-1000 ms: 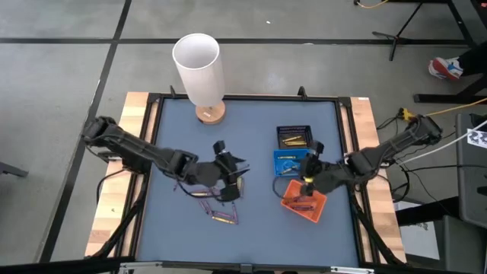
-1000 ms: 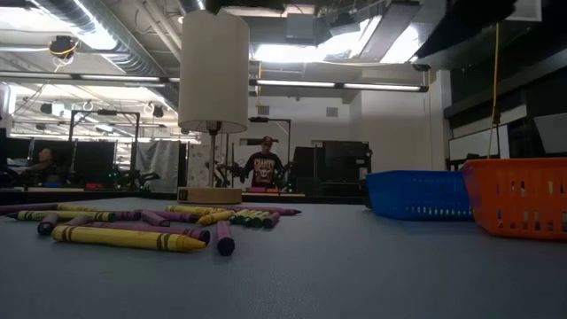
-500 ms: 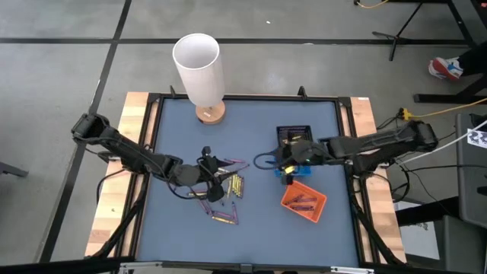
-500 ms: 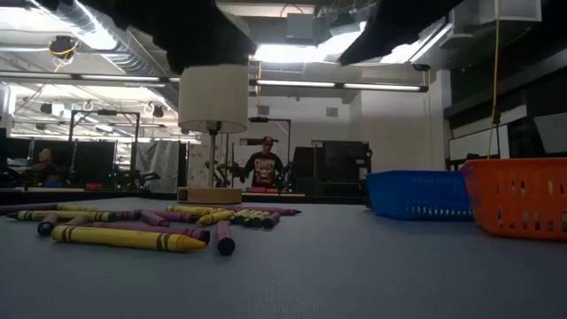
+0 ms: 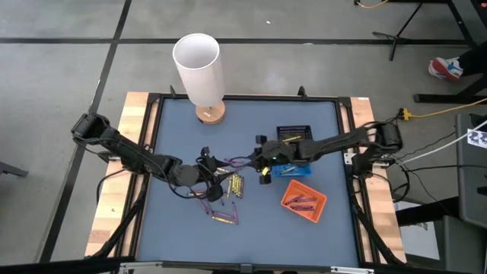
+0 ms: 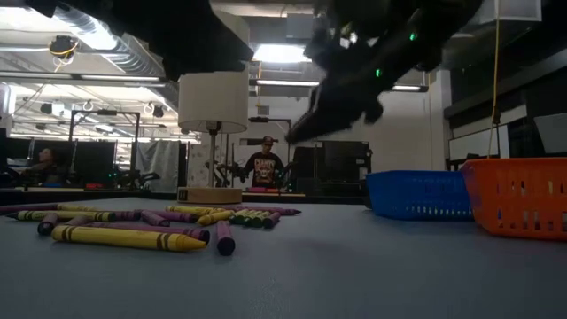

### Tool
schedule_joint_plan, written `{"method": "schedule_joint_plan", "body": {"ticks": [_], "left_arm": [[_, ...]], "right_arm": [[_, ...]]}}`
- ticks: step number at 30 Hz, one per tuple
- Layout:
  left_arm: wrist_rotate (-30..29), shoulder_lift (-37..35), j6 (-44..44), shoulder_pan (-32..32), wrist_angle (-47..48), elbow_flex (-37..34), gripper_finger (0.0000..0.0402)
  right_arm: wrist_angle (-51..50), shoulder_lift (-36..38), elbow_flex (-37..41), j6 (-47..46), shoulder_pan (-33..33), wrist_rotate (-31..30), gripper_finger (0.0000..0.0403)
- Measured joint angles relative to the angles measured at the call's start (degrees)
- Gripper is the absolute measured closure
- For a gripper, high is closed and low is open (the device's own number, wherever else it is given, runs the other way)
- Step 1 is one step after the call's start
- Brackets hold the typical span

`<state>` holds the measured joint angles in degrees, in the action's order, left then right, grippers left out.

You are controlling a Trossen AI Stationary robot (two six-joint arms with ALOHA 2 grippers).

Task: Sort crayons
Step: Put the purple crayon into the orange bin

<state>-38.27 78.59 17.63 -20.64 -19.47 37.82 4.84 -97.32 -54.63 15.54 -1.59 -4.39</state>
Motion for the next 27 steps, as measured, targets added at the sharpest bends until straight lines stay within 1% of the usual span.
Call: {"method": "schedule_joint_plan", "body": {"ticks": [4, 6, 12, 18, 27], "left_arm": [[0.0, 0.0, -0.1, 0.0, -0.1, 0.0, 0.0261], [0.0, 0.0, -0.1, 0.0, -0.2, 0.0, 0.0261], [0.0, 0.0, 0.1, 0.0, -0.1, 0.0, 0.0261], [0.0, 0.0, 0.2, 0.0, -0.2, 0.0, 0.0261], [0.0, 0.0, 0.2, 0.0, -0.2, 0.0, 0.0261]], "right_arm": [[1.8, -4.2, 0.0, 0.1, 1.5, 1.9, 0.0290], [4.0, -6.1, 0.0, 0.1, 2.2, 3.8, 0.0290], [6.2, -9.8, 0.0, 0.2, 2.9, 8.2, 0.0290], [8.1, -12.5, 0.0, 1.7, 2.8, 10.0, 0.0290], [8.6, -13.9, 0.0, 1.4, 2.8, 9.0, 0.0290]]}}
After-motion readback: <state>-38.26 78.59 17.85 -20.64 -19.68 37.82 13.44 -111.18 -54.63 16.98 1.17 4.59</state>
